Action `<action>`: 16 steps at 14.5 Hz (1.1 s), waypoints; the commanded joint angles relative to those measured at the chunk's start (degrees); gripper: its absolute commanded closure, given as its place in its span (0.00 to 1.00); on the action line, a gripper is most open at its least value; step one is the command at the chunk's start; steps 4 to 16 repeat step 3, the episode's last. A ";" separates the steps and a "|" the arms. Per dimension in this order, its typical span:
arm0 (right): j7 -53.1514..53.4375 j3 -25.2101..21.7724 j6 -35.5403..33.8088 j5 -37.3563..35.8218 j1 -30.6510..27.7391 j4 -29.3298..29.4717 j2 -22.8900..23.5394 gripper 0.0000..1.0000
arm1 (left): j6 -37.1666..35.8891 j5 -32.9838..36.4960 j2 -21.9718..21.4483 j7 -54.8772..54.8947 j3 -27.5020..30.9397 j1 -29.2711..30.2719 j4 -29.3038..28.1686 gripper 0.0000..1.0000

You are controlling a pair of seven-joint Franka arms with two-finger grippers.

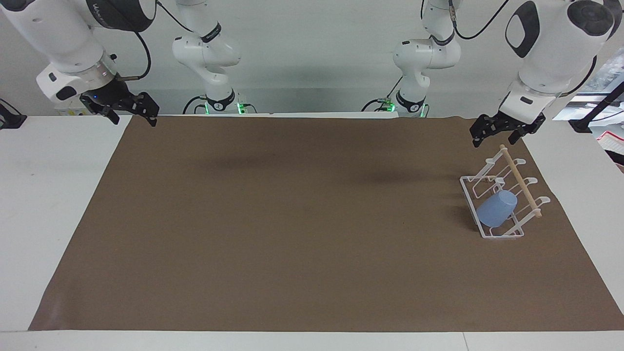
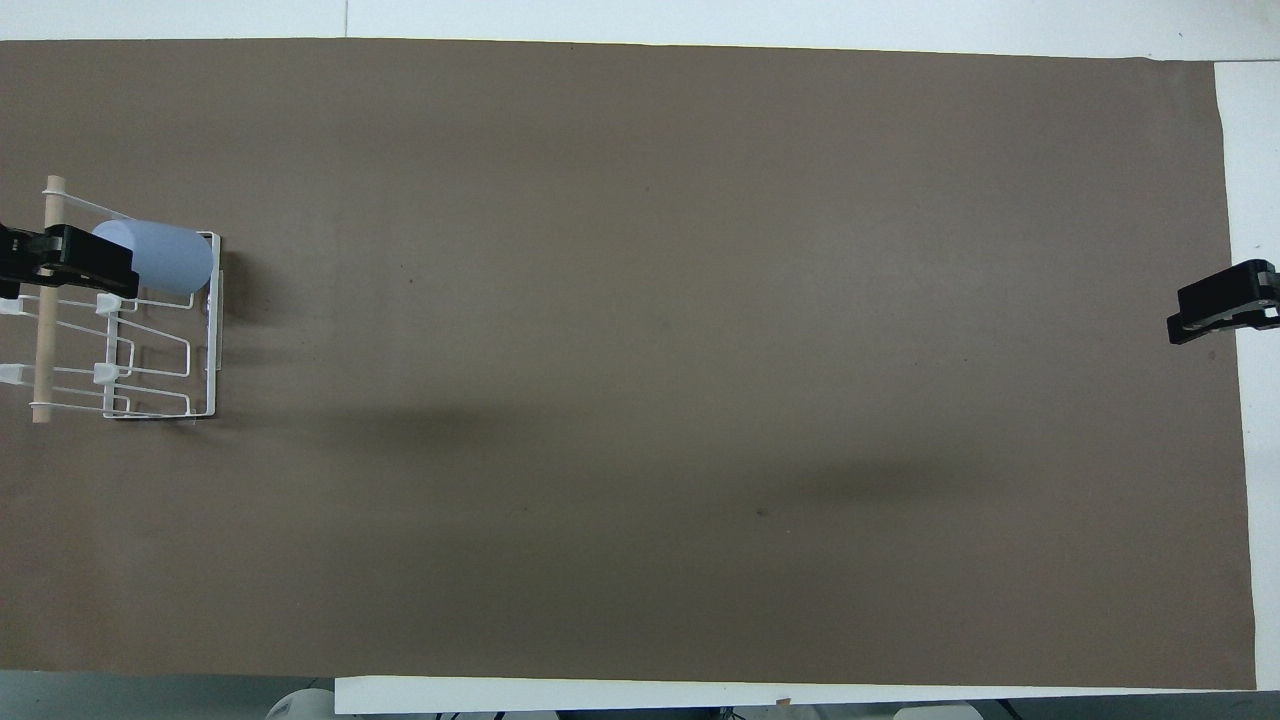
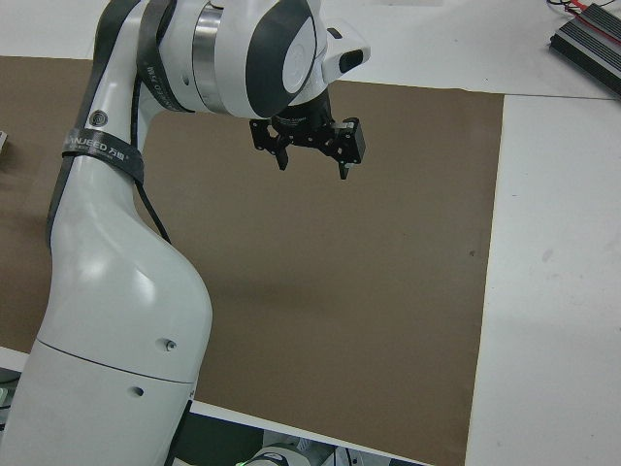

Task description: Hang cup on cup holder

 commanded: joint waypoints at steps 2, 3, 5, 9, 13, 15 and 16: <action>-1.37 0.14 -0.39 -0.12 -0.25 -0.40 -0.63 0.00 | -2.39 -1.87 -0.15 2.64 -0.51 0.86 2.47 0.00; -1.37 0.14 -0.39 -0.12 -0.25 -0.40 -0.55 0.00 | -2.39 -1.86 -0.15 2.64 -0.60 0.77 2.56 0.00; -1.37 0.14 -0.39 -0.12 -0.25 -0.40 -0.55 0.00 | -2.39 -1.86 -0.15 2.64 -0.60 0.77 2.56 0.00; -1.37 0.14 -0.39 -0.12 -0.25 -0.40 -0.55 0.00 | -2.39 -1.86 -0.15 2.64 -0.60 0.77 2.56 0.00; -1.37 0.14 -0.39 -0.12 -0.25 -0.40 -0.55 0.00 | -2.39 -1.86 -0.15 2.64 -0.60 0.77 2.56 0.00; -1.37 0.14 -0.39 -0.12 -0.25 -0.40 -0.55 0.00 | -2.39 -1.86 -0.15 2.64 -0.60 0.77 2.56 0.00; -1.37 0.14 -0.39 -0.12 -0.25 -0.40 -0.55 0.00 | -2.39 -1.86 -0.15 2.64 -0.60 0.77 2.56 0.00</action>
